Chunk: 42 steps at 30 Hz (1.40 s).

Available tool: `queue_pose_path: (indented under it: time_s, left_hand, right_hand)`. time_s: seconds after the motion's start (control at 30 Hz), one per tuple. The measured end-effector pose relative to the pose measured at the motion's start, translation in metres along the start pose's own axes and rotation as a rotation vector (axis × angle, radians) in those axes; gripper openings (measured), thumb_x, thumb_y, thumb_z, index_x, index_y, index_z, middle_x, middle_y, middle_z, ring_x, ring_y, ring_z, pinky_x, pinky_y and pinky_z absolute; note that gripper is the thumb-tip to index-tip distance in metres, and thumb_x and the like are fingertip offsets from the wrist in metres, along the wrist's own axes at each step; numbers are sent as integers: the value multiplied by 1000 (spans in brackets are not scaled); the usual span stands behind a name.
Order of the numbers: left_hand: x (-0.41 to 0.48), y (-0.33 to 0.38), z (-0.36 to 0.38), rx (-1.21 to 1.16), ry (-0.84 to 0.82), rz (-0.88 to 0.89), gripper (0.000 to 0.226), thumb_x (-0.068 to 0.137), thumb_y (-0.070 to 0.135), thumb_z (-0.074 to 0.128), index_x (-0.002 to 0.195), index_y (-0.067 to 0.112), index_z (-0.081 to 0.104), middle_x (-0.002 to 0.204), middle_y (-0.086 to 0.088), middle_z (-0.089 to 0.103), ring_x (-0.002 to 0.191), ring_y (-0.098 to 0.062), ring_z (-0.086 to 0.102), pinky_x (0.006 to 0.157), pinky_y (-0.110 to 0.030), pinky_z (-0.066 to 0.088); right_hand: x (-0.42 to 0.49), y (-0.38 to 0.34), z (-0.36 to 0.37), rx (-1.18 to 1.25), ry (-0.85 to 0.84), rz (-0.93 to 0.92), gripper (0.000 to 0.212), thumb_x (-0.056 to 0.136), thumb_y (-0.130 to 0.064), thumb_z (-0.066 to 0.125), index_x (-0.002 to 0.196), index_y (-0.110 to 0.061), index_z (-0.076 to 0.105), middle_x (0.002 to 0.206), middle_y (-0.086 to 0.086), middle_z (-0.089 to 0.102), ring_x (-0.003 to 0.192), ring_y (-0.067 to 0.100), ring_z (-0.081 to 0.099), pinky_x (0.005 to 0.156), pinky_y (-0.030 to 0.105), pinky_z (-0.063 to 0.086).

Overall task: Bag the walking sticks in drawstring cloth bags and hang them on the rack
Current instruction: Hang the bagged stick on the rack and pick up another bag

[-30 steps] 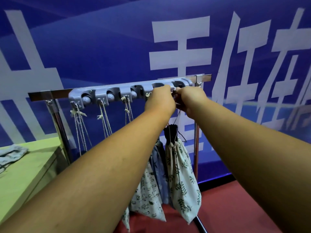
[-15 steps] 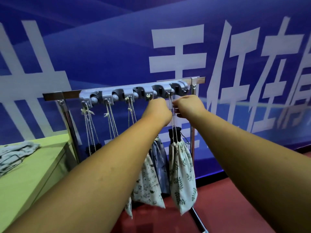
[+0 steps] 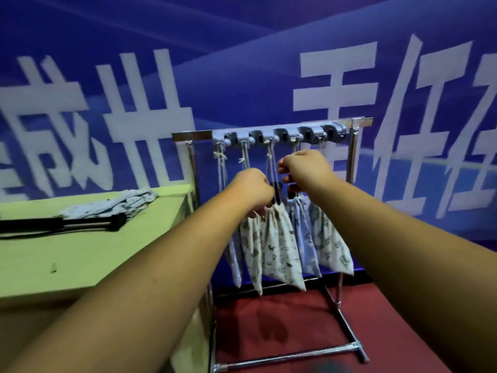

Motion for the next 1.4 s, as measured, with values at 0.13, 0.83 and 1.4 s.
queue_pose_path:
  time_s: [0.13, 0.83, 1.4]
  left_hand:
    - [-39, -54, -27, -41, -2, -97, 22, 95, 8, 55, 92, 4, 77, 84, -16, 80, 79, -37, 80, 68, -45, 67]
    - [-90, -272, -151, -178, 274, -360, 16, 104, 19, 56, 105, 13, 71, 94, -5, 79, 75, -23, 71, 70, -38, 62]
    - [68, -341, -168, 316, 124, -338, 48, 115, 40, 31, 136, 18, 68, 144, -7, 62, 126, -28, 58, 100, -37, 44]
  right_hand:
    - [-26, 4, 52, -16, -92, 11, 15, 102, -15, 62, 92, -7, 71, 91, 11, 75, 60, 22, 57, 54, 31, 47]
    - [-68, 25, 285, -101, -553, -40, 22, 106, -15, 57, 108, -4, 76, 98, 13, 78, 81, 21, 65, 77, 36, 54]
    - [32, 80, 389, -203, -241, -7, 25, 92, -24, 50, 90, -9, 71, 89, 15, 76, 85, 36, 76, 81, 52, 65]
Point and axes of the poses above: each hand's wrist, its own x-axis towards the middle knuckle, its own z-axis out of the palm, y = z × x, the point moved 3 cm from there along x, towards the middle knuckle
